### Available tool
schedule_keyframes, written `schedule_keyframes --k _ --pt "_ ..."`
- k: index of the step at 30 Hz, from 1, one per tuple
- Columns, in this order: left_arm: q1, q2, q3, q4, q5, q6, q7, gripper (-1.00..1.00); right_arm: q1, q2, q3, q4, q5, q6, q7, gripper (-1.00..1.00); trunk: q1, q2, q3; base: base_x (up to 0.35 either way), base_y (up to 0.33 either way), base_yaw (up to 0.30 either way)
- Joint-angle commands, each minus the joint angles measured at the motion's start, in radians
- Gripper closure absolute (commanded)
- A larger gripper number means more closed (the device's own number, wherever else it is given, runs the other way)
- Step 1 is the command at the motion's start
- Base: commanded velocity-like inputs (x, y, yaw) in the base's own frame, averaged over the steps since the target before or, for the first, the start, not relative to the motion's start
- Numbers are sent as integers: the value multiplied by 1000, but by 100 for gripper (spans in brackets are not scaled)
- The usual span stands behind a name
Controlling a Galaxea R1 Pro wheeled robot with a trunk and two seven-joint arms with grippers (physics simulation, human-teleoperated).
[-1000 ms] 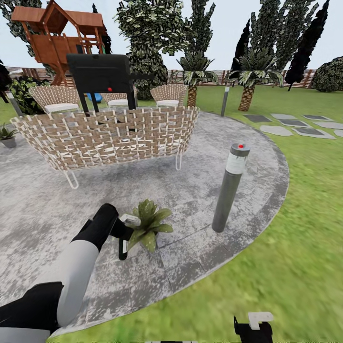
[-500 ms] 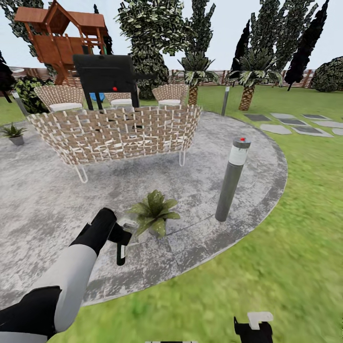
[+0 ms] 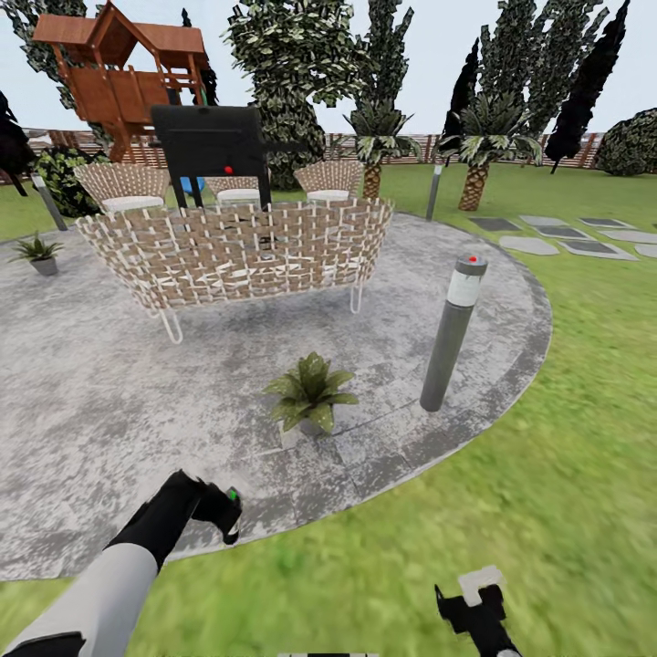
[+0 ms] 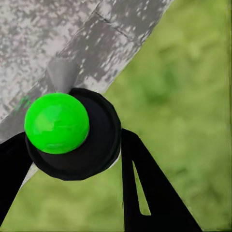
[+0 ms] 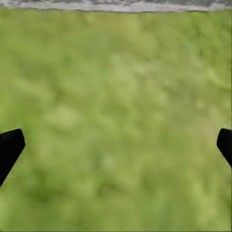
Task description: Pick up the pesticide atomizer in the garden and spray insectifuge to fully cover both potted plants in the garden.
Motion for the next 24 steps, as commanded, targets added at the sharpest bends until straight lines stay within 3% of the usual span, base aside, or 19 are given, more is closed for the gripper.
schedule_keyframes --k 1,4,5,8,9,11,12,13,15,20,24 --pt "9 3 1 21 -6 -25 -8 100 -1 0 28 -39 15 -3 70 -100 0 0 -1 -4 3 0" --pt "16 17 -4 90 -11 -93 -27 100 -5 0 62 -120 20 1 334 -100 0 0 -1 -1 1 0" --pt "17 21 -5 99 -11 -111 -43 100 -8 0 65 -135 21 2 391 -100 0 0 -1 0 0 0" --pt "12 36 -4 112 -21 -165 -152 100 -17 -2 69 -202 23 3 583 -100 0 0 -1 0 0 0" --pt "9 39 -5 114 -73 -178 -219 100 -19 -3 69 -269 23 21 700 -100 0 0 -1 0 0 0" --pt "10 29 -8 116 -142 -187 -255 100 -24 8 84 -340 20 57 797 -100 0 0 -1 0 0 0" --pt "10 27 -9 116 -143 -197 -257 100 -24 18 109 -343 21 58 801 -100 0 0 -1 0 0 0" --pt "10 26 -75 117 -141 -219 -258 100 -24 31 181 -346 20 61 805 -100 0 0 -1 0 0 0" --pt "10 22 -105 116 -136 -222 -259 100 -24 33 194 -347 19 60 805 -100 0 0 -1 0 0 0" --pt "8 18 -119 112 -138 -218 -260 100 -25 36 203 -365 18 60 813 -100 0 0 -1 0 0 0" --pt "5 13 -120 99 -141 -217 -300 100 -27 45 252 -395 17 61 882 -100 0 0 -1 0 0 0"
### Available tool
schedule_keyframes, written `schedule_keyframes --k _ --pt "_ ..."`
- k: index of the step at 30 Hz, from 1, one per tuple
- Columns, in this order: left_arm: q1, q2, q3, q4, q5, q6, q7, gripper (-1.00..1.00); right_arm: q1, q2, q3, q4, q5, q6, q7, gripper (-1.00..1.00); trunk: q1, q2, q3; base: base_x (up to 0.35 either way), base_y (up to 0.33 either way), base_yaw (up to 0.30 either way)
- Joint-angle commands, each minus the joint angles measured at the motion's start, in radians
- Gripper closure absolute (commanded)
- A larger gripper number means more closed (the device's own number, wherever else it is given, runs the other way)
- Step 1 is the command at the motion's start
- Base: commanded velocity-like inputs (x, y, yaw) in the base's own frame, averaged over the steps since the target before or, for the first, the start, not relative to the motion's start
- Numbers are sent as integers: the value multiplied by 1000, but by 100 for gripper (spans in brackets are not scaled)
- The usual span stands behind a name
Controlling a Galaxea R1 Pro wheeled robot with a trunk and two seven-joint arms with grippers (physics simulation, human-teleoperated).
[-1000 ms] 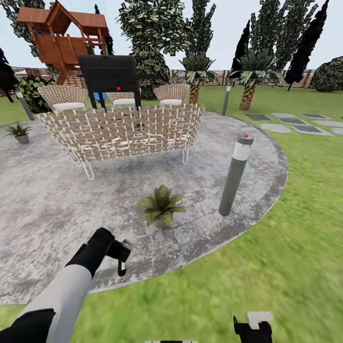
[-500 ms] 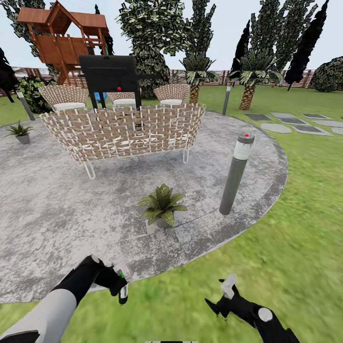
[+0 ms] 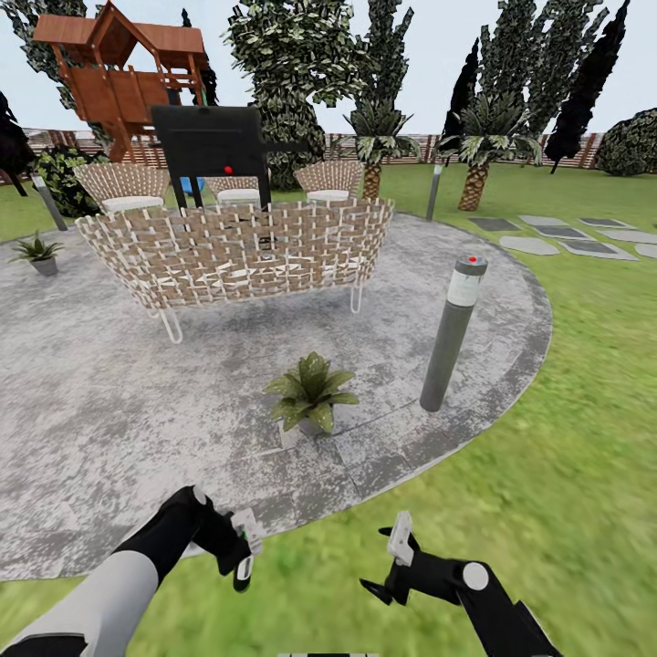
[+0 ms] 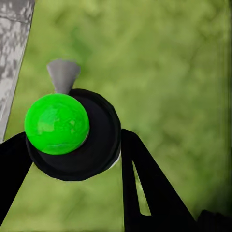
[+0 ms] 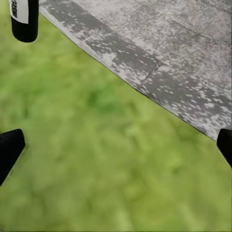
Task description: Pick up the pesticide atomizer in the garden and spray insectifuge to fully cover both potted plants in the garden.
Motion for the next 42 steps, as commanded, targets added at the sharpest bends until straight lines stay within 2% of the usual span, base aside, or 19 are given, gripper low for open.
schedule_keyframes --k 1,4,8,10,13,14,19,25,28,31,34,38,39,41,42 --pt "0 0 0 -3 -2 10 -14 100 -1 11 -4 -3 10 -6 12 -100 0 0 -1 0 0 0" --pt "-1 -1 0 -4 -2 6 -20 100 -1 24 -2 -3 10 -3 17 -100 0 0 -1 0 0 0" --pt "-1 -17 -2 -4 -6 8 -22 100 -1 28 0 -26 7 143 37 -100 0 0 -1 0 0 0" --pt "-2 -23 -14 -4 -6 9 -22 100 -1 31 0 -27 7 147 38 -100 0 0 -1 0 0 0" --pt "-2 -31 -52 -5 -5 13 -21 100 -1 44 1 -28 7 149 38 -100 0 0 -1 0 0 0" --pt "-2 -32 -55 -5 -5 13 -21 100 -1 47 1 -28 7 149 38 100 0 0 -1 0 0 0" --pt "-3 -31 -61 -5 -6 14 -21 100 -1 53 2 -28 7 149 43 100 0 0 -1 0 0 0" --pt "-3 -40 -60 -5 -4 6 -15 100 -1 56 2 -48 7 147 79 100 0 0 -1 0 0 0" --pt "-2 -56 -59 -5 3 2 -13 100 -6 74 2 -49 7 146 82 100 0 0 -1 0 0 0" --pt "-2 -71 -59 -6 4 1 -12 100 -15 80 2 -49 7 146 84 100 0 0 -1 0 0 0" --pt "-2 -79 -58 -6 5 -39 -10 100 -19 90 2 -49 7 146 86 100 0 0 -1 0 0 0" --pt "-2 -92 -53 -4 7 -54 -9 100 -20 93 5 -48 7 146 86 100 0 0 -1 0 0 0" --pt "-1 -97 -52 -3 7 -55 -9 100 -20 93 19 -49 7 146 85 100 0 0 -1 0 0 0" --pt "-1 -113 -54 -1 7 -57 -8 100 -22 97 82 -50 7 146 83 100 0 0 -1 0 0 0" --pt "-1 -115 -55 -1 7 -57 -8 100 -22 100 88 -50 7 146 83 100 0 0 -1 0 0 0"
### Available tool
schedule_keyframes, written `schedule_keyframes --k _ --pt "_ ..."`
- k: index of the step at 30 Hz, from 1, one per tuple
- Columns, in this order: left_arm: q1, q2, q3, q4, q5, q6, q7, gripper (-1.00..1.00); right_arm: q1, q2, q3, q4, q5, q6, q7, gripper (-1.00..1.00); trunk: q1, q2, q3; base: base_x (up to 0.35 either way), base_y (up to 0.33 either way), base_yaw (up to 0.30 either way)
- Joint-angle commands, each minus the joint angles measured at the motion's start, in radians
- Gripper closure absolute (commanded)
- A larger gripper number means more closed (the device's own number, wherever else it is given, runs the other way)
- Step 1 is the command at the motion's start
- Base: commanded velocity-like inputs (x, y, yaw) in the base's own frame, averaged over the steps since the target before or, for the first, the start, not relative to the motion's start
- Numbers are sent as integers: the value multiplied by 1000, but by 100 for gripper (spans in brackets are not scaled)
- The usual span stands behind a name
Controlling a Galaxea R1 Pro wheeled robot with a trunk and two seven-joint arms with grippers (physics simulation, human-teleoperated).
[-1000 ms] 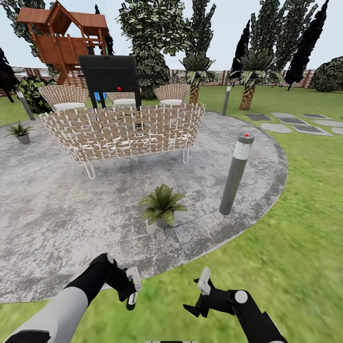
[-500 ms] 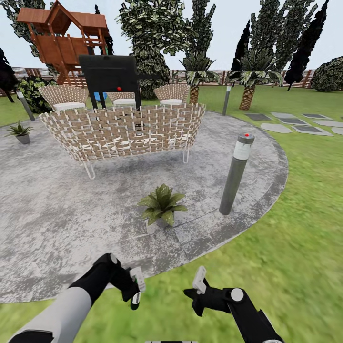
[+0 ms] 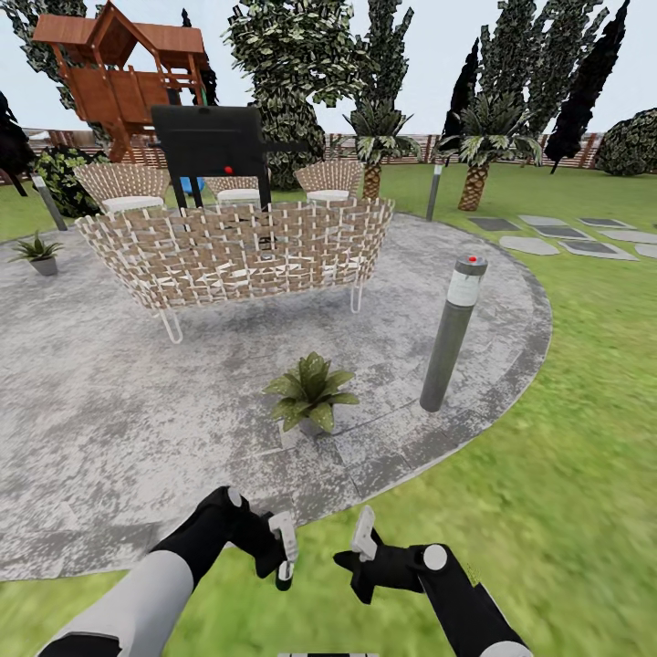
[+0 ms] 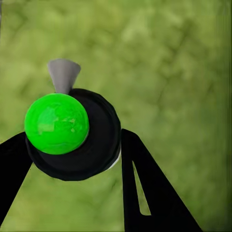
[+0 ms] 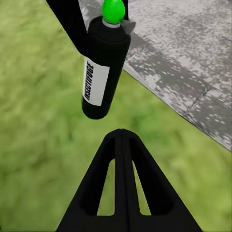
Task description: Pick up the pesticide atomizer in the garden and spray insectifuge to fully cover both potted plants in the garden.
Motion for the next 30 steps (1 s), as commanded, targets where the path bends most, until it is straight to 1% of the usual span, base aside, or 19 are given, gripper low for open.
schedule_keyframes --k 1,3,6,13,18,20,23,25,27,30 --pt "0 -1 -1 -2 -1 10 -5 100 -1 3 -1 -1 11 -8 3 100 0 0 -1 0 0 0" --pt "1 -2 -1 5 -3 -23 -5 100 -1 5 2 -2 11 -8 3 100 0 0 -1 0 0 0" --pt "3 -2 -3 9 -9 -41 -6 100 -1 6 3 -9 9 -8 3 100 0 0 -1 0 0 0" --pt "7 -2 -7 10 -12 -44 -6 100 -9 8 3 -30 9 -7 2 100 0 0 -1 0 0 0" --pt "8 -5 -7 7 -12 -44 -6 100 -25 23 2 -30 9 -6 1 100 0 0 -1 0 0 0" --pt "8 -12 -7 6 -11 -44 -6 100 -30 32 2 -30 9 -5 1 100 0 0 -1 0 0 0" --pt "8 -15 -6 4 -8 -44 -5 100 -31 34 1 -30 9 -5 1 100 0 0 -1 0 0 0" --pt "8 -23 -6 4 -6 -44 -5 100 -32 34 2 -30 9 -5 1 100 0 0 -1 0 0 0" --pt "8 -32 -6 5 -5 -58 -5 100 -32 35 2 -30 9 -5 1 100 0 0 -1 0 0 0" --pt "8 -37 -5 7 -3 -79 -5 100 -32 35 1 -30 9 -5 1 100 0 0 -1 0 0 0"
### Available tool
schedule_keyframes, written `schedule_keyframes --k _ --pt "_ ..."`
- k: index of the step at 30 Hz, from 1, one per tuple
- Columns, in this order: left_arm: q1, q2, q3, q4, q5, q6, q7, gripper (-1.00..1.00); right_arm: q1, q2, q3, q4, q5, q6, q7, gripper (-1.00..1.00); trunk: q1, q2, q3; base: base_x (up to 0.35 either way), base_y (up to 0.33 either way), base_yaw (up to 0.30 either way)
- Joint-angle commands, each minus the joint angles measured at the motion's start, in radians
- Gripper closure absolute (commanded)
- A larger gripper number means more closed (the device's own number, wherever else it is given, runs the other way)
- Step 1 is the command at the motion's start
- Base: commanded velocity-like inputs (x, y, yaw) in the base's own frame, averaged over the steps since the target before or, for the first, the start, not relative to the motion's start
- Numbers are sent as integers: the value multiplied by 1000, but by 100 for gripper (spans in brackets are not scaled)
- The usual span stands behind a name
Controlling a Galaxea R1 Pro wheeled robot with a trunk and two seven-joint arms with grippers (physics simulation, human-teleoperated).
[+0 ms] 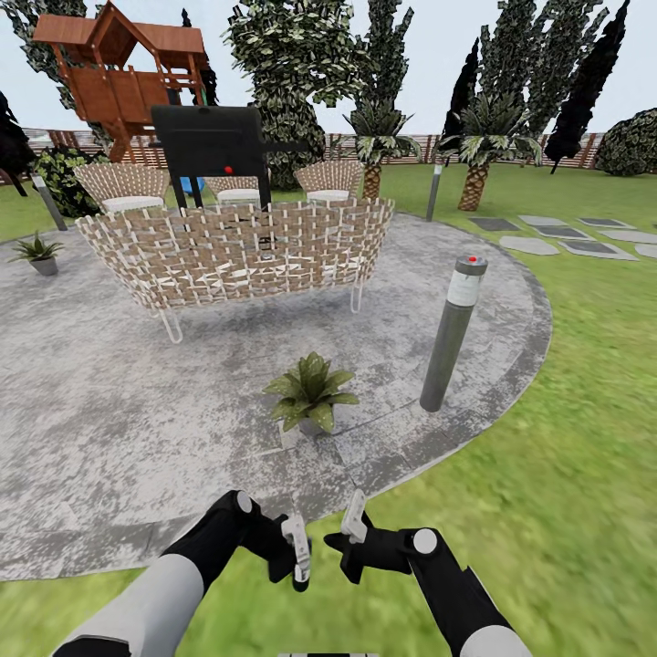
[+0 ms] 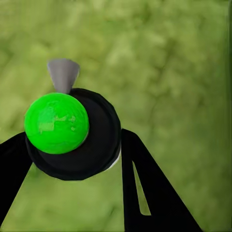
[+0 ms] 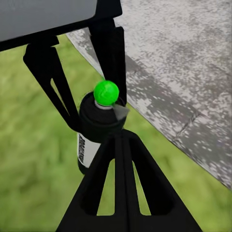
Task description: Pick up the pesticide atomizer in the garden and spray insectifuge to fully cover both potted plants in the garden.
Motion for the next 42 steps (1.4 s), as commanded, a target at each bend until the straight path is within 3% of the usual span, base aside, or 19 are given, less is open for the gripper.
schedule_keyframes --k 1,11,14,27,37,42 --pt "0 -2 0 -1 0 5 -5 100 -1 1 -4 0 10 -9 3 100 0 0 -1 0 0 0" --pt "0 -19 1 2 17 -1 -14 100 -1 1 -4 1 10 -9 3 100 0 0 -1 0 0 0" --pt "0 -22 1 2 29 -37 -15 100 -1 1 -4 2 10 -9 2 100 0 0 -1 0 0 0" --pt "3 -37 1 25 30 -58 -18 100 -1 1 -4 1 10 -8 1 100 0 0 -1 0 0 0" --pt "1 -37 3 25 30 -57 -15 100 -1 1 -4 2 10 -9 1 100 0 0 -1 0 0 0" --pt "1 -20 -1 26 16 -53 -7 100 -1 0 -4 2 10 -9 1 100 0 0 -1 0 0 0"
